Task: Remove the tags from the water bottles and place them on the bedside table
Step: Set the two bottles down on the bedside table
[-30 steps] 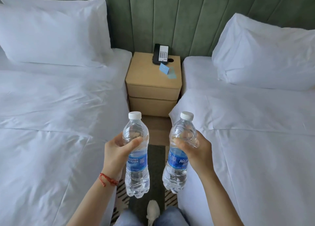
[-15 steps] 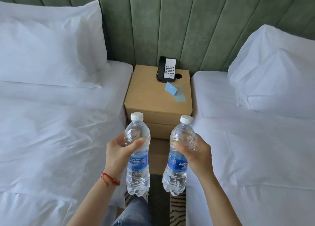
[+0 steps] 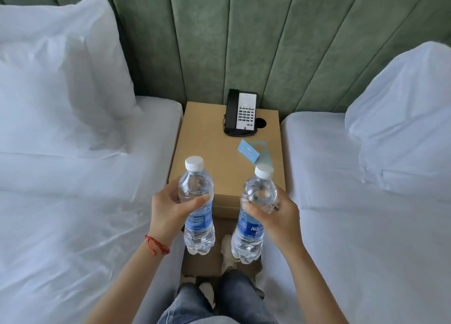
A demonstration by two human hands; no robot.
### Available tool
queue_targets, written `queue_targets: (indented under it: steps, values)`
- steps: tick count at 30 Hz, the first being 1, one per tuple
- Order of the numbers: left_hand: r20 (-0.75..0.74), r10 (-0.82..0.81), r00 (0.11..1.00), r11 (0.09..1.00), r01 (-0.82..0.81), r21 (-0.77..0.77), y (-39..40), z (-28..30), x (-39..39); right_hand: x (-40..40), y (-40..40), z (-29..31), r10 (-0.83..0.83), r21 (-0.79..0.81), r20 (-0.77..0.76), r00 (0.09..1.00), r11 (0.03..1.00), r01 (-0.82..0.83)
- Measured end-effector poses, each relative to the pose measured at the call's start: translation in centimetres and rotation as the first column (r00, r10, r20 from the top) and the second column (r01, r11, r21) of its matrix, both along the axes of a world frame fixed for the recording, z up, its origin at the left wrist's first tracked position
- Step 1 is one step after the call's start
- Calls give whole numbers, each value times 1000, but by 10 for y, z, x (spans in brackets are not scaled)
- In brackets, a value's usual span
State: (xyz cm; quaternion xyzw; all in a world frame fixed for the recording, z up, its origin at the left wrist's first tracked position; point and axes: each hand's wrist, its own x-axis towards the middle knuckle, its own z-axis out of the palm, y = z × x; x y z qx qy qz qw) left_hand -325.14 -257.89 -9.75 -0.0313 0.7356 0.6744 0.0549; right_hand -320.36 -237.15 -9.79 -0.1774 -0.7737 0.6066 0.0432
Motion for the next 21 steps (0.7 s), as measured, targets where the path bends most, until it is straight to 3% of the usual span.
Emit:
queue_targets:
  steps: [13, 21]
  values:
    - [38, 110, 993, 991, -107, -73, 42, -39, -148, -176, 46, -46, 133, 27, 117, 984, 990, -137]
    - [148, 126, 981, 986, -107, -130, 46, -95, -227, -240, 44, -94, 61, 43, 204, 977, 997, -71]
